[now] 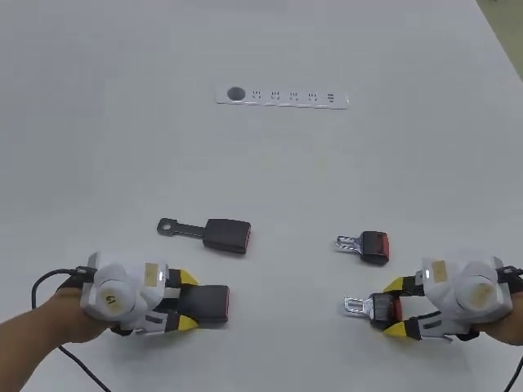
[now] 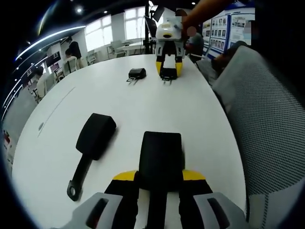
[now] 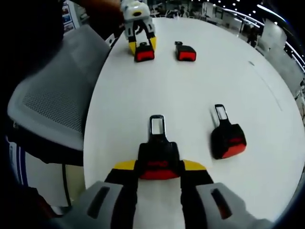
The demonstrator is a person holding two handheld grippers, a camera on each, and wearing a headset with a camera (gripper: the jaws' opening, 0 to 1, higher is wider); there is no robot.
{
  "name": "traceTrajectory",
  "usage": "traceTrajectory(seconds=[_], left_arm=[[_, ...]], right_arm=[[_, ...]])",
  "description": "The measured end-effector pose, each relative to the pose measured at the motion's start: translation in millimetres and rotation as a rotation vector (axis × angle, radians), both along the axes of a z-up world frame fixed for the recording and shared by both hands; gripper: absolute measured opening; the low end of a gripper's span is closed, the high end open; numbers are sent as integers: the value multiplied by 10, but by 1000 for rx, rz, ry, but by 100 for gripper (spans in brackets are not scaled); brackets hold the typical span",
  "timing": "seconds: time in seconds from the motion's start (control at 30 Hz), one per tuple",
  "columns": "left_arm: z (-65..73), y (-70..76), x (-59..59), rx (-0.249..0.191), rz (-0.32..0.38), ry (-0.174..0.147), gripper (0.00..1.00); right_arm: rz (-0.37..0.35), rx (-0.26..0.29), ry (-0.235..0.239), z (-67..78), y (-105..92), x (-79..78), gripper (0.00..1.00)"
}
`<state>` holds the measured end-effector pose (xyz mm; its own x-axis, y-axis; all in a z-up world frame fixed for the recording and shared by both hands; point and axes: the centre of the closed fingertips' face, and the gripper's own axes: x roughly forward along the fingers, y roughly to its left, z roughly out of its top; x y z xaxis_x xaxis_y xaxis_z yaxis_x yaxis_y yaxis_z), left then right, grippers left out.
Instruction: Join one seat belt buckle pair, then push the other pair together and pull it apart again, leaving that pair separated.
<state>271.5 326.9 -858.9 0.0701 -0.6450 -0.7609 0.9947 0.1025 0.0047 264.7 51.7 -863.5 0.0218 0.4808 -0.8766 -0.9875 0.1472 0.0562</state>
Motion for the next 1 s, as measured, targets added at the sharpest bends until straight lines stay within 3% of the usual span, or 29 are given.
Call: traceTrajectory(seconds=[0.33, 0.47, 0.77, 1.0], left_arm=[[-1, 10, -2, 17, -9, 7, 34], [-4, 13, 0, 25, -12, 6, 34], [-13, 16, 2, 37, -11, 7, 34], [-17, 16, 1, 45, -18, 6, 34]], right_arm=[[18, 14, -10, -3, 149, -13, 34], [-4, 58, -5, 6, 331, 10, 34], [36, 80, -22, 8, 668, 2, 34], [64, 134, -16, 13, 1074, 4, 34]])
